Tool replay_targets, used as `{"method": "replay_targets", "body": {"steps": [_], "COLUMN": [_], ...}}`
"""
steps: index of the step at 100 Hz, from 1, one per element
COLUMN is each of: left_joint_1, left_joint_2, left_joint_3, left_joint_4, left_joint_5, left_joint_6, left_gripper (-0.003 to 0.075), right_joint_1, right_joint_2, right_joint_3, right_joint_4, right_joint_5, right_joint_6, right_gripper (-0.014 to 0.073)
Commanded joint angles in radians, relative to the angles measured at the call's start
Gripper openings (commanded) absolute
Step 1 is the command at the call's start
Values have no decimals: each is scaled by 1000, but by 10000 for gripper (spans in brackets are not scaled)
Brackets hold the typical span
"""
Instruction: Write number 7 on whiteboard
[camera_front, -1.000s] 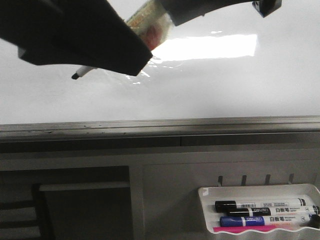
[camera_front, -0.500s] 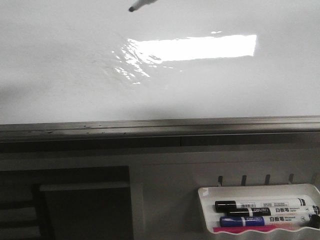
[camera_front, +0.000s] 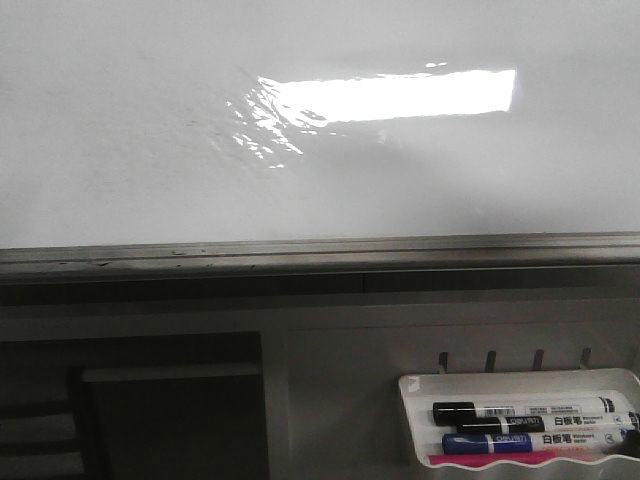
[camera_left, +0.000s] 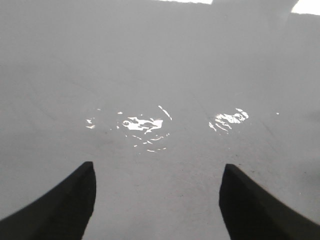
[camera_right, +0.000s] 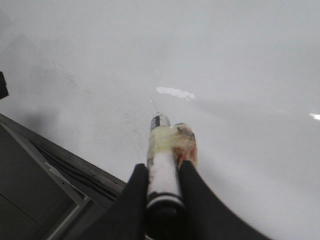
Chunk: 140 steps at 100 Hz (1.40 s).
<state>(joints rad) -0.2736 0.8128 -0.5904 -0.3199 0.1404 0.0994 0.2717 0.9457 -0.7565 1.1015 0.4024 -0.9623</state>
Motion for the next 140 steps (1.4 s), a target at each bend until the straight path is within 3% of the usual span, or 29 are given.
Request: {"method": "replay_targets", "body": {"steps": [1, 29, 75, 117, 140], "left_joint_1": [3, 3, 3, 3, 3], "left_joint_2": [-9, -9, -9, -9, -9], "left_joint_3": [-25, -25, -25, -25, -25], "left_joint_4": [-16, -23, -23, -23, -23], "left_joint_5": [-89, -131, -140, -140, -140], "left_joint_6": [-7, -7, -7, -7, -7], "left_gripper": [470, 470, 470, 470, 470], "right_joint_1": [4, 4, 4, -12, -71], "right_joint_2": [24, 148, 314, 239, 197], "right_joint_3": [-26, -78, -158, -94, -47], "right_joint_4": [69, 349, 356, 337, 335], "right_joint_5": [-47, -34, -65, -182, -162], "right_joint_6": [-53, -321, -321, -313, -313], "right_gripper": [-50, -50, -50, -50, -50]}}
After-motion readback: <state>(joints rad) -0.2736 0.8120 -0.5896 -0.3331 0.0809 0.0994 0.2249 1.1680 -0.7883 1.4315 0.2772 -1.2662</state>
